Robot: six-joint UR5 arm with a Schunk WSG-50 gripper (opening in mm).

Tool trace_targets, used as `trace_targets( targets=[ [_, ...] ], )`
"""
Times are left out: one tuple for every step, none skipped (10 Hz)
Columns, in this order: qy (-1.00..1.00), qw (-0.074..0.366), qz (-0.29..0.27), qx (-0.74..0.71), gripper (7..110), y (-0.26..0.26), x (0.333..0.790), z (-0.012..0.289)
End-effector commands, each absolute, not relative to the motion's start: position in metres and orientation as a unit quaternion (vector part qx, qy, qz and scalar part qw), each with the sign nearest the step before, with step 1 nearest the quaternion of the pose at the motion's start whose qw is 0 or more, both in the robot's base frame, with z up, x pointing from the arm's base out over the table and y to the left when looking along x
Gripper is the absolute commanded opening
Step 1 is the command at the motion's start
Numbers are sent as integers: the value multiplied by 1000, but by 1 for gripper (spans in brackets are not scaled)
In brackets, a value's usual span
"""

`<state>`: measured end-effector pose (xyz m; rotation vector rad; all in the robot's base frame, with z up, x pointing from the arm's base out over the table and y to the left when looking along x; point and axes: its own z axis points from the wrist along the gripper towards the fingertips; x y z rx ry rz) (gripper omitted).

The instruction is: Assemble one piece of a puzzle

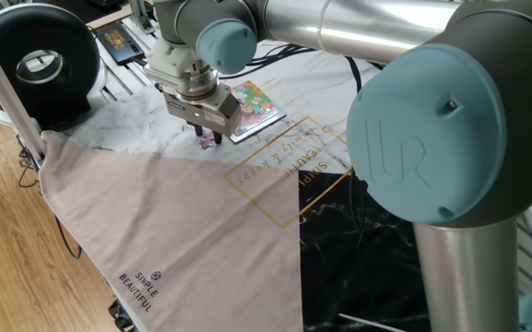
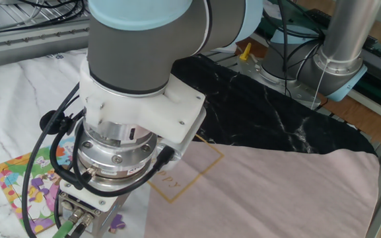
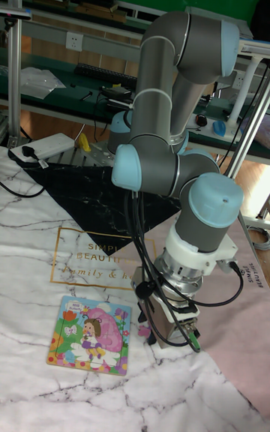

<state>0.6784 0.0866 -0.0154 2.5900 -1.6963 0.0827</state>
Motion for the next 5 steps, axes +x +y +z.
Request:
trace_targets(
  targets=[
    [-548,18,26,836,44,88,680,-16],
    [-548,18,25,836,44,88,679,-16],
    [-550,17,28,835,44,88,681,-16],
    [-551,15,28,834,44,89,682,-17],
    [-551,15,27,834,44,89,682,-17]
  ],
)
